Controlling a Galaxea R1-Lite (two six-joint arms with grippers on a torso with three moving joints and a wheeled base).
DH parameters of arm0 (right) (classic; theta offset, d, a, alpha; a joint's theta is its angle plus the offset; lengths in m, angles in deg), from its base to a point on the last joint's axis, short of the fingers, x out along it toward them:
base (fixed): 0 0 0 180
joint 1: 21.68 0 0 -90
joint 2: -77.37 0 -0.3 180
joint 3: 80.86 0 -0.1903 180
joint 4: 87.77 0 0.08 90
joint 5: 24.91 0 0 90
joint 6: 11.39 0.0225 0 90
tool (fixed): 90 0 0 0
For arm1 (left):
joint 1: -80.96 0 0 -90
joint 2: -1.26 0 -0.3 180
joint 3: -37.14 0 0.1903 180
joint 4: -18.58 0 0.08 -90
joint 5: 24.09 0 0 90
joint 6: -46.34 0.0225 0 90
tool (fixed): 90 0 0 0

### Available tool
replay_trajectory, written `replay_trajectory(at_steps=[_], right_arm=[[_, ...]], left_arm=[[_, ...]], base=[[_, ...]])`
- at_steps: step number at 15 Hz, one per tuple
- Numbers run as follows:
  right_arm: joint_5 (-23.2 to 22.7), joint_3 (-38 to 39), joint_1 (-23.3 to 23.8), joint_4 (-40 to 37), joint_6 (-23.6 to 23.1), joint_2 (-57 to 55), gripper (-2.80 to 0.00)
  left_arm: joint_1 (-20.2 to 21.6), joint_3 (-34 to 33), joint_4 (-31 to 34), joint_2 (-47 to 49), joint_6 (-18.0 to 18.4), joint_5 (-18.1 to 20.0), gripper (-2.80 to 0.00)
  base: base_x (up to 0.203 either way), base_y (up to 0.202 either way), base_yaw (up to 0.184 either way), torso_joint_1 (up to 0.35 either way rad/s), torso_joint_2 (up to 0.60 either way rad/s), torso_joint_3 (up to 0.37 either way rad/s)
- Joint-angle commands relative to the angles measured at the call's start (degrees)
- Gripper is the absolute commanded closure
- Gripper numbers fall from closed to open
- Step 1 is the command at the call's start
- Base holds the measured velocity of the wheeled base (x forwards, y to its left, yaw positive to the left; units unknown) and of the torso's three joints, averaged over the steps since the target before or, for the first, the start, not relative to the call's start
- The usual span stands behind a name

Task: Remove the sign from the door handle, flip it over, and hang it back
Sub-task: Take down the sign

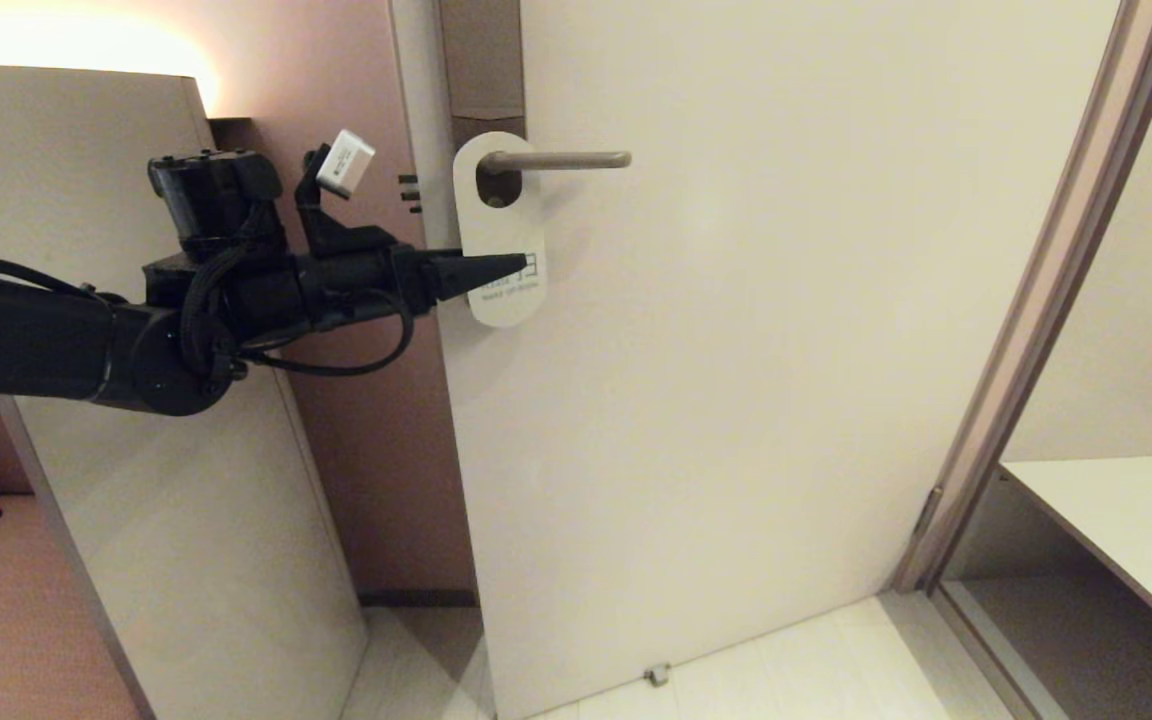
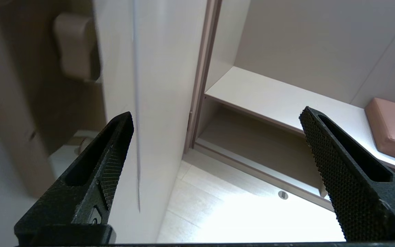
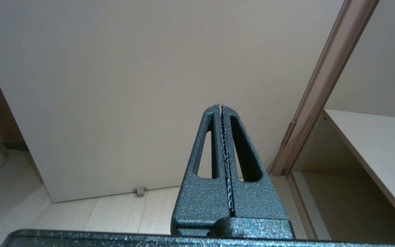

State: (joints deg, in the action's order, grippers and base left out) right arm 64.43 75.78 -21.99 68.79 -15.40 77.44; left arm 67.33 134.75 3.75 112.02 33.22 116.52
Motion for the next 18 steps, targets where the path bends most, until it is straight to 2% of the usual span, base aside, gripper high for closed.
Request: replay_trajectory(at_steps=[1, 13, 18], right_arm=[[0.0, 0.0, 0.0, 0.0, 0.0, -0.1, 0.00], [0.0, 0.0, 0.0, 0.0, 0.0, -0.1, 0.00], [0.0, 0.0, 0.0, 0.0, 0.0, -0.1, 0.00]], left_arm=[[-0.7, 1.0, -0.3, 0.6, -0.1, 0.3, -2.80], [-0.4, 12.9, -0.2, 10.8, -0.4, -0.2, -2.80], [-0.5, 15.2, -0.2, 12.6, -0.4, 0.0, -2.80]], base=[[0.000, 0.000, 0.000, 0.000, 0.00, 0.000], [0.000, 0.000, 0.000, 0.000, 0.00, 0.000], [0.000, 0.000, 0.000, 0.000, 0.00, 0.000]])
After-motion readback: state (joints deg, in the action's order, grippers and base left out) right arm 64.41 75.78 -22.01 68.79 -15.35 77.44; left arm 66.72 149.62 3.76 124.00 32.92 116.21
